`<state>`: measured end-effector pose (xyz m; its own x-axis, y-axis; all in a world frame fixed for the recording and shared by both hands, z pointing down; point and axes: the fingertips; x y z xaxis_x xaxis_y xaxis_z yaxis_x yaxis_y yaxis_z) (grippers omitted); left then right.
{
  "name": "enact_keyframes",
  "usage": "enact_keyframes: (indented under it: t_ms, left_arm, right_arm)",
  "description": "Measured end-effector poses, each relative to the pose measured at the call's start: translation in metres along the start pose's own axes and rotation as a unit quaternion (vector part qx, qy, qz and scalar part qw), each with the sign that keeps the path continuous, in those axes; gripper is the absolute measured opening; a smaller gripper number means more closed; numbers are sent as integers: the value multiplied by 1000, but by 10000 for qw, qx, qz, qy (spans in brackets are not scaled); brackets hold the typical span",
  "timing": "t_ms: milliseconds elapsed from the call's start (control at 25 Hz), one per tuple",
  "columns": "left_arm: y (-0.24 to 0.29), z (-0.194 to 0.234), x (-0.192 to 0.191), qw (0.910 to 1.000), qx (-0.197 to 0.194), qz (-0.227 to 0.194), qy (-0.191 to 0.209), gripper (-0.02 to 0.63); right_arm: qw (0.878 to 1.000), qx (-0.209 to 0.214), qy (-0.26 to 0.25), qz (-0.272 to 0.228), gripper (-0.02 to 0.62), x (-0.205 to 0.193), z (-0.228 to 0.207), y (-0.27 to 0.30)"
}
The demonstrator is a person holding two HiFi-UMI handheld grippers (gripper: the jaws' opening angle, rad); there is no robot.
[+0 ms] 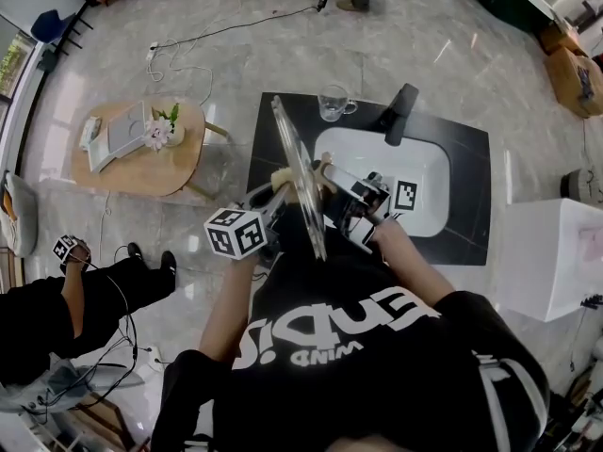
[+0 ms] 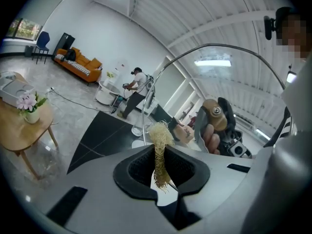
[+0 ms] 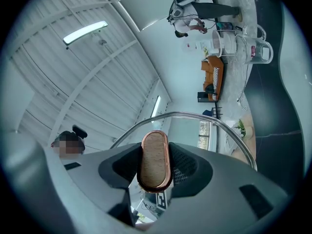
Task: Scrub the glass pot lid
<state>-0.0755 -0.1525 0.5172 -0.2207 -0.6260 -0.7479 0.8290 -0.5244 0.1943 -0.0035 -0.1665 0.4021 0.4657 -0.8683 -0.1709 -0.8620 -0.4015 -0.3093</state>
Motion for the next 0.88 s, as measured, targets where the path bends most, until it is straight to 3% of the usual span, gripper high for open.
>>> enact_keyframes:
  t_ms: [520, 880]
  left_arm:
    - [1, -66, 5, 9968, -796, -98, -57, 54]
    - [-10, -110, 33, 9875, -1521, -415, -83, 54]
  right_arm:
    - [9995, -158, 27, -266, 173, 15, -12, -5]
    - [9986, -259, 82, -456, 173, 23, -18, -13]
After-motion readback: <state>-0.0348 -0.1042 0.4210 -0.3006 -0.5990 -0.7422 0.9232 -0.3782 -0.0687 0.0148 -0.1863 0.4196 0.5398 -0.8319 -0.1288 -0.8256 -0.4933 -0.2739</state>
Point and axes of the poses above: the fingertips, and each gripper's own axes: y forward along the fingers, z to its left, x out of its top, and after that the axes turned 14 degrees about -x, right-handed
